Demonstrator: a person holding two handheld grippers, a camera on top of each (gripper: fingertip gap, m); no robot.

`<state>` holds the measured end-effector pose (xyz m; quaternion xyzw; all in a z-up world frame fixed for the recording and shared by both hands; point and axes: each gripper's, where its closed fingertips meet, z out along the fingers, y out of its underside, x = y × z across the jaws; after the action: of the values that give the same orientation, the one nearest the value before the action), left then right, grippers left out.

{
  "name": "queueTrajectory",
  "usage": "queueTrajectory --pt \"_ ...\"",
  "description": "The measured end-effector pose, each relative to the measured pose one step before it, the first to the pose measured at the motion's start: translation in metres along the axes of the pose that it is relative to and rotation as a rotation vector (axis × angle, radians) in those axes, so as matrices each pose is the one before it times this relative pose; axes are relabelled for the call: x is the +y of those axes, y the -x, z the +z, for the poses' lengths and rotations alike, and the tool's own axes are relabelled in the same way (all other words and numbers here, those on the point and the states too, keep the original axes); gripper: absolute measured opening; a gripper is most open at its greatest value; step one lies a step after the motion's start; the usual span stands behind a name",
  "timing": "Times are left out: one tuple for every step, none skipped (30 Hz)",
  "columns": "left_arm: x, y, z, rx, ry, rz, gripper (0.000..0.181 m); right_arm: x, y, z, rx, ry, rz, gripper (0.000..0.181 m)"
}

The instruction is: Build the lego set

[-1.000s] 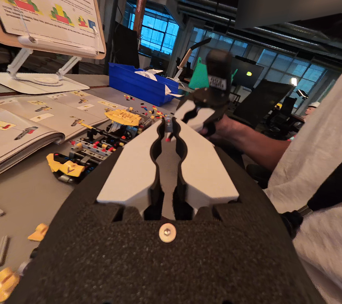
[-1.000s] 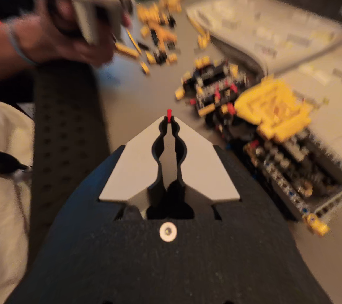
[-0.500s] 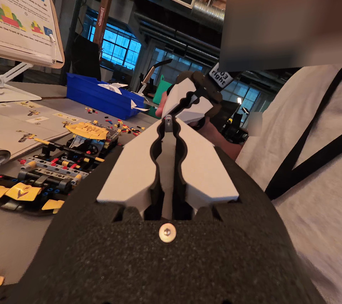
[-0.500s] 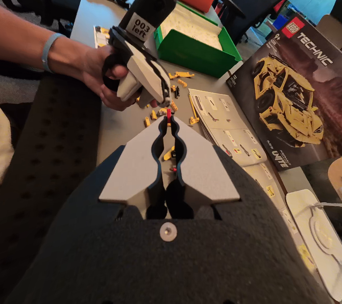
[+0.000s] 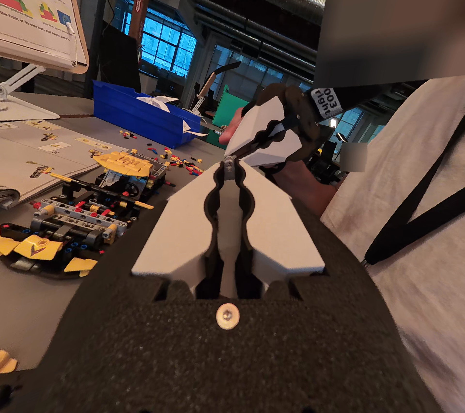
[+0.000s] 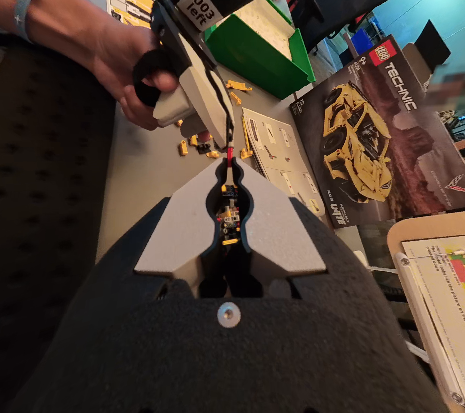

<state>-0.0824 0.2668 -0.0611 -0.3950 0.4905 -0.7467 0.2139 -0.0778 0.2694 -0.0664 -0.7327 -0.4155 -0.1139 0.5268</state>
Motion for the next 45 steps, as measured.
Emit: queueTrajectory --pt "0.00101 0.0007 0.00003 -0.0028 0.0052 -0.0004 0.007 0.00099 0.00035 0.00041 0.0059 0.0103 -0.0165 0.002" --pt "0.00061 0.00049 0.00005 -0.001 0.0036 -0.0014 0.007 0.00038 0.00009 0.0002 0.0069 0.0092 -0.0154 0.003" --pt "0.00067 0.00042 -0.00008 -0.0017 0.0043 -0.0003 0.007 0.0005 0.00016 0.00022 0.0077 0.0089 -0.0185 0.002" --pt "0.00183 0.00084 0.0001 -0.0031 0.0101 -0.0008 0.007 0.00158 0.00082 0.00058 0.0049 0.0157 -0.0276 0.003" --pt "0.00193 0.00128 0.00006 -0.0044 0.0114 -0.0032 0.007 0.00178 0.00076 0.00076 0.0106 0.0198 -0.034 0.003" --pt "0.00171 0.0014 -0.00004 -0.0039 0.0091 -0.0063 0.007 0.00161 0.00084 0.00109 0.0139 0.0202 -0.0287 0.002" --pt "0.00276 0.00215 0.00008 -0.0078 0.015 -0.0055 0.007 0.00247 0.00133 0.00126 0.0065 0.0267 -0.0249 0.002" --pt "0.00341 0.00318 0.00059 -0.0146 0.0199 -0.0021 0.007 0.00366 0.0016 0.00178 0.008 0.0371 -0.033 0.002" --pt "0.00438 0.0028 0.00067 -0.0143 0.0253 0.0042 0.007 0.00394 0.00271 0.00215 -0.0017 0.0379 -0.0294 0.002" --pt "0.00354 0.00244 0.00069 -0.018 0.0231 0.0166 0.007 0.00247 0.0025 0.00182 -0.0071 0.0217 -0.0105 0.002" --pt "0.00264 0.00171 0.00027 -0.0165 0.0184 0.0208 0.007 0.00159 0.00163 0.00174 -0.0075 0.0059 0.01 0.003" --pt "0.00309 0.00113 0.00027 -0.0093 0.0198 0.0149 0.007 0.00175 0.00259 0.00135 -0.022 -0.0028 0.0221 0.002" --pt "0.00255 0.00081 0.00049 -0.0063 0.0157 0.0116 0.007 0.00125 0.00189 0.00104 -0.0169 -0.0086 0.0275 0.002" --pt "0.00223 -0.00029 0.00055 -0.0019 0.0141 0.0149 0.007 0.00106 0.00222 0.00023 -0.0197 -0.0121 0.0247 0.002" --pt "0.00213 -0.00106 0.0006 0.0022 0.0138 0.0155 0.007 0.00066 0.00204 -0.00048 -0.0229 -0.0157 0.0211 0.002" --pt "0.00107 -0.00174 0.00029 0.0086 0.008 0.009 0.007 -0.00015 0.00195 -0.00094 -0.0207 -0.0181 0.0207 0.002" --pt "0.00106 -0.00232 0.00009 0.0128 0.0063 0.0059 0.007 -0.0008 0.00212 -0.00139 -0.0282 -0.0281 0.0293 0.001" --pt "0.00142 -0.00189 0.00059 0.0056 0.0079 0.0144 0.007 -0.00034 0.00205 -0.00129 -0.0328 -0.021 0.0346 0.002" --pt "0.00154 -0.00176 0.00071 0.0035 0.0101 0.0206 0.007 -0.00052 0.00218 -0.00096 -0.0255 -0.0228 0.017 0.002" --pt "0.00203 -0.00119 0.00087 0.0032 0.0134 0.0127 0.007 0.00111 0.00263 0.00011 -0.0211 -0.0078 0.0099 0.002" --pt "0.00146 -0.00099 0.00046 0.0055 0.0076 0.0048 0.007 0.0005 0.00198 -0.00015 -0.0202 -0.0123 0.0173 0.002" --pt "-0.0008 -0.00059 -0.00012 0.0037 -0.0047 0.0006 0.007 -0.0008 -0.00035 -0.00036 -0.0094 -0.0321 0.0279 0.002" --pt "-0.00122 -0.00064 0.00014 0.0052 -0.0076 -0.0031 0.007 -0.00105 -0.00062 -0.00087 -0.0102 -0.0359 0.0296 0.002" --pt "0.00016 -0.00022 0.00056 0.0073 -0.0013 -0.008 0.007 0.00021 0.00023 -0.00052 -0.0146 -0.0224 0.0228 0.002" --pt "0.00082 0.00021 0.00038 0.0038 0.0036 -0.0033 0.007 0.00073 0.00029 0.00037 -0.0062 -0.0082 0.0112 0.002" --pt "0.00044 -0.00001 -0.00035 0.0032 0.0019 -0.0011 0.007 -0.00038 0.00015 0.00064 -0.0031 -0.0084 0.007 0.002" --pt "0.00022 -0.00008 -0.00017 0.0021 0.0002 -0.0034 0.007 0.00016 0.00015 0.00036 -0.005 -0.0046 0.0033 0.002" --pt "-0.0002 -0.00083 0.00027 0.0057 -0.0026 -0.002 0.007 -0.00087 0.00007 -0.00076 -0.0052 -0.0082 0.0095 0.002" --pt "-0.00106 -0.00191 -0.00039 0.0135 -0.0064 -0.0051 0.007 -0.00218 0.00096 -0.00121 -0.01 -0.0208 0.0137 0.002" --pt "-0.00131 -0.00127 -0.00053 0.0089 -0.0073 -0.0058 0.007 -0.00179 0.00022 -0.00054 -0.0034 -0.0223 0.0087 0.002" --pt "-0.00108 -0.00003 -0.00035 0.0014 -0.0074 -0.006 0.007 -0.00044 -0.00072 -0.0001 -0.0057 -0.0174 0.024 0.003" --pt "-0.0034 -0.00042 -0.00093 0.0063 -0.0191 -0.0093 0.007 -0.00142 -0.00161 -0.00034 -0.0106 -0.0343 0.0515 0.003" --pt "-0.00543 -0.00204 -0.00101 0.015 -0.0288 -0.0087 0.007 -0.00378 -0.00129 -0.00134 -0.0195 -0.0581 0.0675 0.003" --pt "-0.00483 -0.00174 -0.00064 0.0096 -0.0241 -0.0008 0.007 -0.00512 -0.00124 -0.00172 -0.0195 -0.0666 0.0735 0.004" --pt "-0.00313 -0.00103 -0.00033 0.0027 -0.0156 0.0039 0.007 -0.00372 -0.00122 -0.0012 -0.015 -0.0561 0.0611 0.004" --pt "-0.00081 -0.00077 -0.00019 0.0012 -0.0036 0.0028 0.007 -0.00163 -0.00042 -0.00077 -0.0171 -0.0397 0.0461 0.005" --pt "0.00052 -0.00036 -0.00022 -0.0012 0.0011 0.0003 0.007 -0.00164 -0.00094 -0.00073 -0.013 -0.0326 0.0387 0.008" --pt "-0.00024 -0.00026 -0.00059 -0.0007 -0.0033 -0.0018 0.007 -0.00204 0.00015 -0.00092 -0.019 -0.03 0.035 0.007" --pt "-0.0015 -0.0005 -0.00079 0.001 -0.0089 -0.0016 0.007 -0.0025 0.00222 -0.00068 -0.0297 -0.0272 0.0273 0.007" --pt "-0.00281 0.00014 -0.00101 -0.003 -0.0144 0.0021 0.007 -0.00269 0.00028 -0.00027 -0.0141 -0.0257 0.0226 0.007" --pt "-0.00286 0.00077 -0.00093 -0.0054 -0.0139 0.0016 0.007 -0.00129 -0.00129 0.00053 -0.003 -0.0159 0.0193 0.008" --pt "-0.00241 0.00065 -0.00075 -0.004 -0.0125 -0.0006 0.007 -0.00055 -0.00098 0.00126 -0.0057 -0.011 0.0239 0.01" --pt "-0.00198 0.00024 -0.00061 -0.0028 -0.0112 0.0015 0.007 -0.00023 -0.00085 0.00174 -0.0087 -0.009 0.0316 0.011" --pt "-0.00154 -0.0003 -0.00048 -0.0018 -0.0087 0.0033 0.007 -0.00094 -0.00113 0.00177 -0.0085 -0.015 0.0346 0.013" --pt "-0.00098 0.00011 -0.00025 -0.0041 -0.0062 0.0021 0.007 -0.00285 -0.00018 0.00135 -0.0155 -0.0305 0.0339 0.015"
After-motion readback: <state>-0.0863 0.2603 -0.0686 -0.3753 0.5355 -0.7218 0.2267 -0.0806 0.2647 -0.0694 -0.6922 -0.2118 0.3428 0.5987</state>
